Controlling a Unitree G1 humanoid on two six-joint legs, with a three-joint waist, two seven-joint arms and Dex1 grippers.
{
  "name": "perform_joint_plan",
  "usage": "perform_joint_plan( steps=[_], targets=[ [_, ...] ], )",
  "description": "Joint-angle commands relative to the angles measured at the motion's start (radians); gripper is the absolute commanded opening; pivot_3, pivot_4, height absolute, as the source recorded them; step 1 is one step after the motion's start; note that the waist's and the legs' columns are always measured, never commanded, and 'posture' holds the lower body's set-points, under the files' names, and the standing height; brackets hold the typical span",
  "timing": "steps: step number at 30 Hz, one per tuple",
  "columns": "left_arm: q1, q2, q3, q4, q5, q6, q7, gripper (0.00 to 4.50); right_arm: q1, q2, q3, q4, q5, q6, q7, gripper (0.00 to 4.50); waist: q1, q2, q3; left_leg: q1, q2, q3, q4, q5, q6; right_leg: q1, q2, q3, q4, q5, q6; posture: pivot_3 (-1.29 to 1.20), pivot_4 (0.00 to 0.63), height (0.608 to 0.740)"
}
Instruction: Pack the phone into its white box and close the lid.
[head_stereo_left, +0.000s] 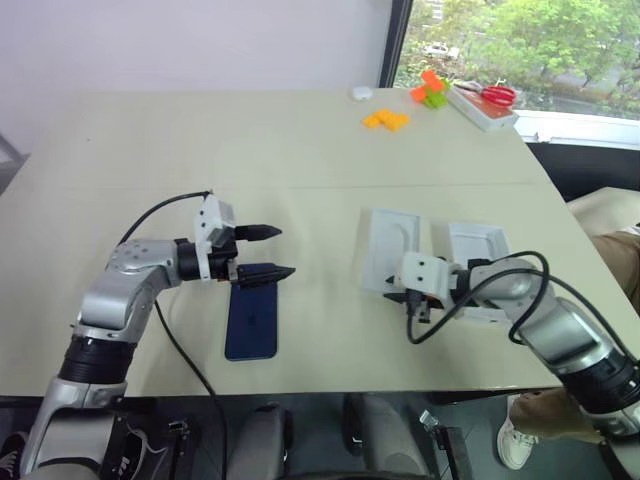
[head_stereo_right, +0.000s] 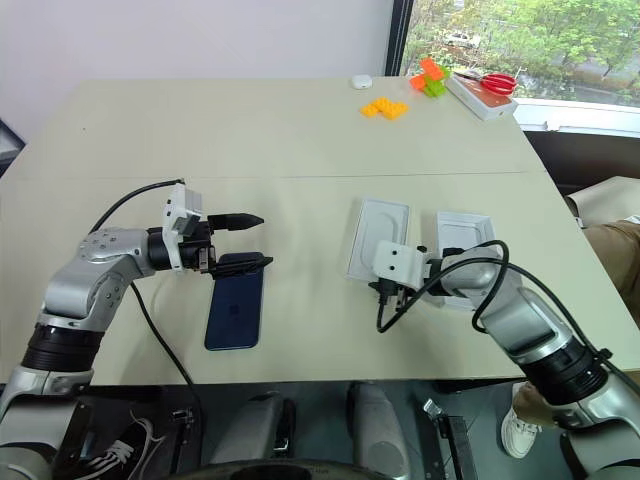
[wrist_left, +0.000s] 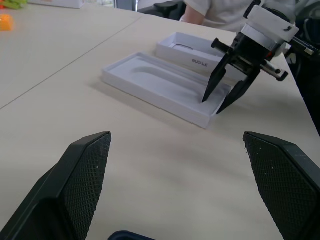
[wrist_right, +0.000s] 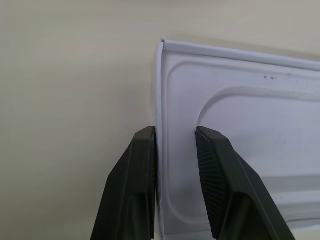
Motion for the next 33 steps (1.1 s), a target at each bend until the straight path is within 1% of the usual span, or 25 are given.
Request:
perform_joint_plan(
  steps=[1, 2, 4, 7, 9, 11, 14, 16, 17, 21, 25, 30, 32, 33],
  targets=[
    [-0.012, -0.002, 0.021, -0.028, -0.008, -0.017, 0.005, 4.50, -0.020, -0.023, -0.045, 0.054, -0.002, -0.166, 0.056, 1.21, 0.000, 0.000, 0.000, 0.000, 0.000, 0.000, 0.000, 0.000, 0.000, 0.000, 0.000, 0.000, 0.000, 0.000, 0.000, 0.00, 0.150, 0.740],
    [-0.011, -0.002, 0.022, -0.029, -0.008, -0.017, 0.005, 4.50, -0.019, -0.020, -0.050, 0.064, 0.002, -0.178, 0.068, 1.21, 0.000, 0.000, 0.000, 0.000, 0.000, 0.001, 0.000, 0.000, 0.000, 0.000, 0.000, 0.000, 0.000, 0.000, 0.000, 0.00, 0.150, 0.740],
    [-0.009, -0.001, 0.024, -0.032, -0.009, -0.015, 0.006, 4.50, -0.009, -0.028, -0.050, 0.094, -0.014, -0.269, 0.091, 1.21, -0.002, 0.000, 0.000, 0.000, 0.000, 0.000, 0.000, 0.000, 0.000, 0.000, 0.000, 0.000, 0.000, 0.001, 0.000, 0.00, 0.150, 0.740],
    [-0.007, 0.002, 0.025, -0.031, -0.009, -0.016, 0.004, 4.50, -0.003, -0.016, -0.061, 0.111, 0.001, -0.300, 0.113, 1.21, -0.002, 0.000, 0.000, 0.000, 0.000, 0.000, 0.000, 0.000, 0.001, 0.000, 0.000, 0.000, 0.000, 0.002, 0.000, 0.00, 0.150, 0.740],
    [-0.008, 0.003, 0.025, -0.029, -0.008, -0.017, 0.003, 4.50, -0.005, -0.014, -0.056, 0.129, -0.022, -0.336, 0.112, 1.21, -0.001, 0.000, 0.000, 0.000, 0.000, 0.000, 0.000, 0.000, 0.001, 0.000, 0.000, 0.000, 0.000, 0.002, 0.000, 0.00, 0.150, 0.740],
    [-0.009, 0.002, 0.025, -0.029, -0.007, -0.016, 0.004, 4.50, -0.010, -0.005, -0.058, 0.142, -0.024, -0.325, 0.109, 1.21, -0.001, 0.000, 0.000, 0.000, 0.000, 0.001, 0.000, 0.000, 0.001, 0.000, 0.000, 0.000, 0.000, 0.002, -0.001, 0.00, 0.150, 0.740],
    [-0.011, 0.000, 0.026, -0.029, -0.009, -0.015, 0.006, 4.50, -0.033, 0.024, -0.073, 0.148, 0.000, -0.219, 0.100, 1.21, -0.002, 0.000, 0.000, 0.000, 0.000, 0.001, 0.000, 0.000, 0.001, 0.000, 0.000, 0.000, 0.000, 0.002, -0.001, 0.00, 0.150, 0.740],
    [-0.010, 0.000, 0.025, -0.029, -0.007, -0.017, 0.007, 4.50, -0.033, 0.031, -0.084, 0.139, 0.015, -0.185, 0.109, 1.79, 0.000, 0.000, 0.000, 0.001, 0.000, 0.001, 0.000, 0.000, 0.001, 0.000, 0.000, 0.001, 0.000, 0.002, -0.002, 0.00, 0.150, 0.740],
    [-0.011, -0.001, 0.025, -0.029, -0.008, -0.016, 0.008, 4.50, -0.029, 0.032, -0.090, 0.131, 0.021, -0.181, 0.114, 2.16, 0.000, 0.000, 0.000, 0.001, 0.000, 0.000, 0.000, 0.000, 0.001, 0.000, 0.000, 0.001, 0.001, 0.002, -0.002, 0.00, 0.150, 0.740],
    [-0.012, -0.004, 0.026, -0.029, -0.011, -0.015, 0.008, 4.50, -0.008, 0.023, -0.119, 0.098, 0.056, -0.220, 0.158, 4.12, 0.001, 0.000, 0.000, 0.000, 0.000, 0.000, 0.000, 0.000, 0.001, 0.000, 0.000, 0.000, 0.001, 0.002, -0.002, 0.00, 0.150, 0.740],
    [-0.013, -0.004, 0.025, -0.027, -0.008, -0.014, 0.011, 4.50, -0.007, 0.011, -0.141, 0.104, 0.076, -0.221, 0.182, 4.12, 0.001, 0.000, 0.000, 0.000, 0.000, 0.001, 0.000, 0.000, 0.001, 0.000, 0.000, 0.000, 0.000, 0.002, -0.001, 0.00, 0.150, 0.740],
    [-0.014, 0.001, 0.042, -0.012, -0.015, -0.001, 0.026, 4.50, -0.077, 0.091, -0.270, 0.071, 0.277, -0.056, 0.154, 4.12, -0.004, 0.000, 0.000, 0.001, 0.000, 0.001, 0.000, 0.000, 0.001, 0.000, 0.000, 0.001, 0.001, 0.002, -0.001, 0.00, 0.150, 0.740],
    [-0.011, 0.008, 0.056, -0.011, -0.028, 0.030, 0.041, 4.50, -0.097, 0.122, -0.296, 0.042, 0.339, 0.009, 0.140, 4.12, -0.003, 0.000, 0.000, 0.001, 0.001, 0.000, 0.000, 0.000, 0.001, 0.000, 0.000, 0.001, 0.002, 0.003, 0.000, 0.00, 0.150, 0.740],
    [-0.010, 0.012, 0.065, -0.010, -0.032, 0.039, 0.048, 4.50, -0.101, 0.134, -0.293, 0.034, 0.332, 0.012, 0.123, 3.89, -0.002, 0.000, 0.000, 0.001, 0.001, 0.000, 0.000, 0.000, 0.001, 0.000, 0.000, 0.001, 0.002, 0.003, 0.000, 0.00, 0.150, 0.740]
  ],
)
